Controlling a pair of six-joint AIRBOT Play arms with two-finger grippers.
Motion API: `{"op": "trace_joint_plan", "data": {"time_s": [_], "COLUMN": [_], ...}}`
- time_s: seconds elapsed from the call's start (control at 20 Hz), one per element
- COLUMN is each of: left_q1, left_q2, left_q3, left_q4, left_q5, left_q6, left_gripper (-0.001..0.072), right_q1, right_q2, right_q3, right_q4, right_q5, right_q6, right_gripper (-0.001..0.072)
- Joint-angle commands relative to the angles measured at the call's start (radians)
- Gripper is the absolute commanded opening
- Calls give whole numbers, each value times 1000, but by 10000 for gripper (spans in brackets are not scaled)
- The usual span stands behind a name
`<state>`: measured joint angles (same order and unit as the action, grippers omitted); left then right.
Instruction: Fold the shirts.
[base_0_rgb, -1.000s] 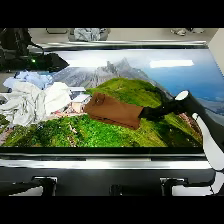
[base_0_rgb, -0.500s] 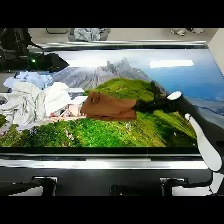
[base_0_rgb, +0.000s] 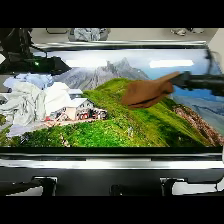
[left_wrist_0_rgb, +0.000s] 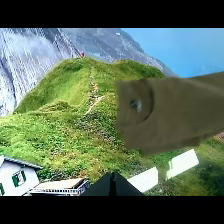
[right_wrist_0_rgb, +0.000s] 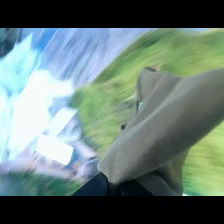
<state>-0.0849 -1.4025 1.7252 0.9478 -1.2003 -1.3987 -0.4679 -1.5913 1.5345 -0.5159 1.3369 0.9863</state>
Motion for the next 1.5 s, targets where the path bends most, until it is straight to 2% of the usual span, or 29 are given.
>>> {"op": "trace_joint_plan", "data": {"time_s": [0.0,0.35,0.45,0.55,0.7,0.9,1.15,1.3,1.35,1.4,1.45], "left_q1": [0,-17,-26,-40,-55,-60,-60,-60,-60,-60,-60], "left_q2": [1,1,1,1,1,1,1,1,1,1,1], "left_q3": [-19,-23,-23,-23,-23,-23,-23,-23,-23,-23,-23], "left_q4": [-1,-1,-1,-1,-1,-1,-1,-1,-1,-1,-1], "left_q5": [-25,-42,-42,-42,-42,-42,-50,-69,-68,-68,-68], "left_q6": [0,0,0,0,-8,-8,-8,-8,-8,-7,-7], "left_gripper": [34,34,34,34,34,34,34,34,34,34,34], "right_q1": [-233,-588,-641,-663,-664,-664,-664,-664,-664,-664,-663], "right_q2": [1,1,1,1,1,35,116,124,124,125,126], "right_q3": [25,24,18,-1,-69,-260,-439,-455,-455,-453,-438], "right_q4": [-86,-345,-493,-644,-837,-887,-1054,-1040,-1023,-1012,-1012], "right_q5": [44,35,66,84,133,158,110,84,80,77,77], "right_q6": [-7,-2,38,123,160,163,182,190,190,189,162], "right_gripper": [38,38,38,40,40,41,40,40,56,224,468]}}
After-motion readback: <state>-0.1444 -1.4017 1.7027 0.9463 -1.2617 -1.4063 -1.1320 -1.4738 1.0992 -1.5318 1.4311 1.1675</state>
